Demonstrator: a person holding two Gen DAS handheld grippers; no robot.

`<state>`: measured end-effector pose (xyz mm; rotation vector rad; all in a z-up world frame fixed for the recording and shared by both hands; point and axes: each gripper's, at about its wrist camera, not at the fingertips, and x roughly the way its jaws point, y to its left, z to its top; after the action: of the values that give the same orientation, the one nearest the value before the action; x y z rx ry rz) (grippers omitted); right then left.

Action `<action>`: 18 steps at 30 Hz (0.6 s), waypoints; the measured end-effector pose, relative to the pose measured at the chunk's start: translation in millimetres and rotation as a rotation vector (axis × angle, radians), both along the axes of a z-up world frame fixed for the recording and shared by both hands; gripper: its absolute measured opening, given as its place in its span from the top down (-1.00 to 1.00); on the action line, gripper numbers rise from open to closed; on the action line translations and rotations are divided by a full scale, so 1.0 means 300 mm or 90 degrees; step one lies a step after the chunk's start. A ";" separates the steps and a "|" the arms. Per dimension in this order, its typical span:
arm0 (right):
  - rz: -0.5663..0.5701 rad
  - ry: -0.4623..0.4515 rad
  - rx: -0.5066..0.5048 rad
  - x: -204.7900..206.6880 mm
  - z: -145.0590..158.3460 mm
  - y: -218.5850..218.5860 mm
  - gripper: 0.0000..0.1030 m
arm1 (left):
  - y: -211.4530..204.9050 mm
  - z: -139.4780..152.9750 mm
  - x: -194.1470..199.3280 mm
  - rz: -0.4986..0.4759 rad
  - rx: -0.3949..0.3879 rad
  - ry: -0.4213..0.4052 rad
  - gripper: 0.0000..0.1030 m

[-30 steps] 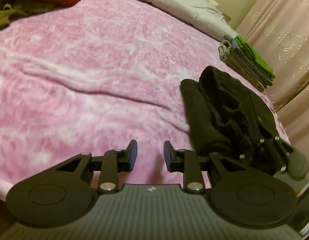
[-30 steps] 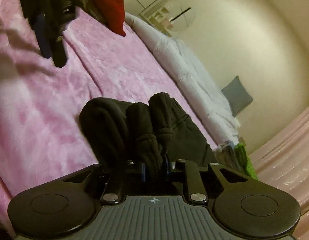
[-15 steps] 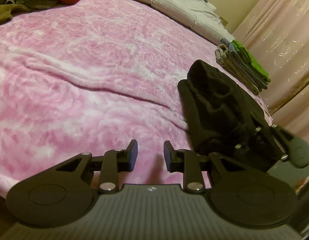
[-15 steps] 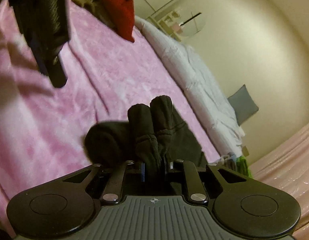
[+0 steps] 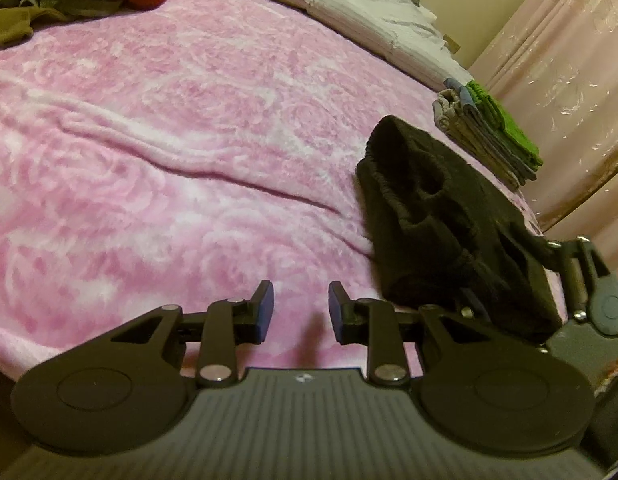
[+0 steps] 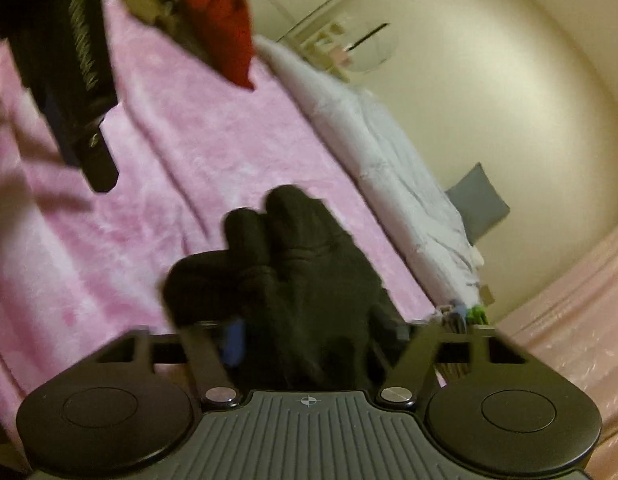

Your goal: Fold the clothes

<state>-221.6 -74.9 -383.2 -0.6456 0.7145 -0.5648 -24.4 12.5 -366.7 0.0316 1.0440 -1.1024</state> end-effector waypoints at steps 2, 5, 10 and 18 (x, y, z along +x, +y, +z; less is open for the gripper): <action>0.003 -0.023 0.042 -0.050 0.036 0.011 -0.46 | -0.002 0.015 -0.012 -0.005 -0.009 0.003 0.54; -0.043 -0.094 0.104 -0.141 0.094 0.008 -0.46 | -0.002 0.044 -0.035 -0.017 -0.036 0.015 0.54; -0.224 -0.387 0.472 -0.418 0.186 -0.200 -0.45 | -0.012 0.080 -0.055 -0.031 -0.110 0.073 0.42; -0.344 -0.724 0.963 -0.676 0.127 -0.418 -0.06 | -0.101 0.065 -0.026 0.004 -0.181 0.233 0.32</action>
<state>-424.3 -200.2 -345.2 1.2585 0.0452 -0.5928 -32.2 -17.7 -347.1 -0.4137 1.1981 -1.2707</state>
